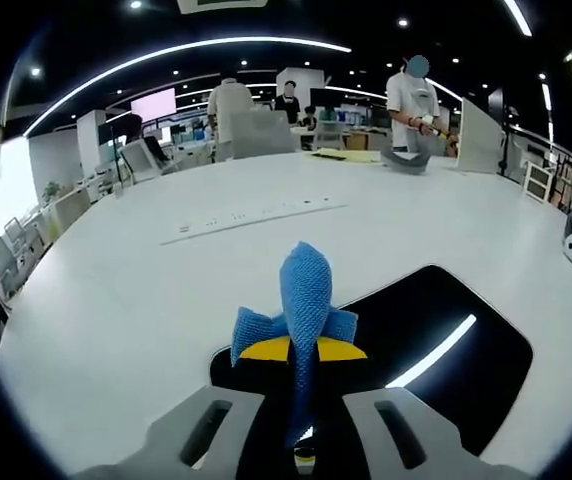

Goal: Wipe the mirror surface with the cleaning cloth until all visible marks leave the cleaned area.

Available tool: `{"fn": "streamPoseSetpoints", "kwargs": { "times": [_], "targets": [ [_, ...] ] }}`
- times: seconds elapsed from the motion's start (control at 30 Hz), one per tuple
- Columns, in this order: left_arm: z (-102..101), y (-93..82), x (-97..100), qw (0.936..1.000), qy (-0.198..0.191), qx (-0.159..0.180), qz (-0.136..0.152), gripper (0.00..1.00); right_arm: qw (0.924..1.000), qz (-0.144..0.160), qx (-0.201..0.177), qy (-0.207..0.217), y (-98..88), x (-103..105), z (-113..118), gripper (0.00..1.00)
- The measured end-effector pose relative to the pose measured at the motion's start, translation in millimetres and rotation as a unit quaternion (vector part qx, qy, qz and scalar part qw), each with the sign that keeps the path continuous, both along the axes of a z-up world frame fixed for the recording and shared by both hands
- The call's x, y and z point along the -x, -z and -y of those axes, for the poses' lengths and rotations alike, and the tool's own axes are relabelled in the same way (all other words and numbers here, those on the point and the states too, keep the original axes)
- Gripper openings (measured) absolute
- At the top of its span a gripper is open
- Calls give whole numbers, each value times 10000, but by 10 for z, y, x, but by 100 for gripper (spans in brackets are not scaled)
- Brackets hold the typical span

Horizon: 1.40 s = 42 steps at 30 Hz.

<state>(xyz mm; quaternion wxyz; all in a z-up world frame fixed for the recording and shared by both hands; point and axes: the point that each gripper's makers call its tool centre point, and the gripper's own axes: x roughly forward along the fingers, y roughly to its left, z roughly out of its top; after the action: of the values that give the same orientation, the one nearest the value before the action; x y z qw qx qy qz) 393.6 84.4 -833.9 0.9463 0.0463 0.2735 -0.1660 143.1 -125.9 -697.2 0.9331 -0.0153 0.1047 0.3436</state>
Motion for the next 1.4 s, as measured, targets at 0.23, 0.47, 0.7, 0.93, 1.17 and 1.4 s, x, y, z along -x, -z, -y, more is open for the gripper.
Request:
{"fn": "streamPoseSetpoints", "kwargs": {
  "times": [0.23,0.47,0.7,0.93,1.17,1.4],
  "targets": [
    [94,1,6,10000,69,7,21,5,10000,-3,-14,-27,0,7,-7,94],
    [227,-1,9,9999,165,-1,1,5,10000,7,-29,-20,-8,6,-3,94],
    [343,-4,23,9997,260,-14,22,5,10000,13,-25,-10,-15,9,4,93],
    [443,-4,37,9996,294,32,37,5,10000,12,-18,-44,-15,19,-7,93],
    [526,-4,55,9992,392,29,47,5,9999,12,-43,-100,-26,39,-25,91],
    [625,-4,63,9986,512,87,19,5,10000,-11,-49,-54,-18,26,-11,95]
  ]
}}
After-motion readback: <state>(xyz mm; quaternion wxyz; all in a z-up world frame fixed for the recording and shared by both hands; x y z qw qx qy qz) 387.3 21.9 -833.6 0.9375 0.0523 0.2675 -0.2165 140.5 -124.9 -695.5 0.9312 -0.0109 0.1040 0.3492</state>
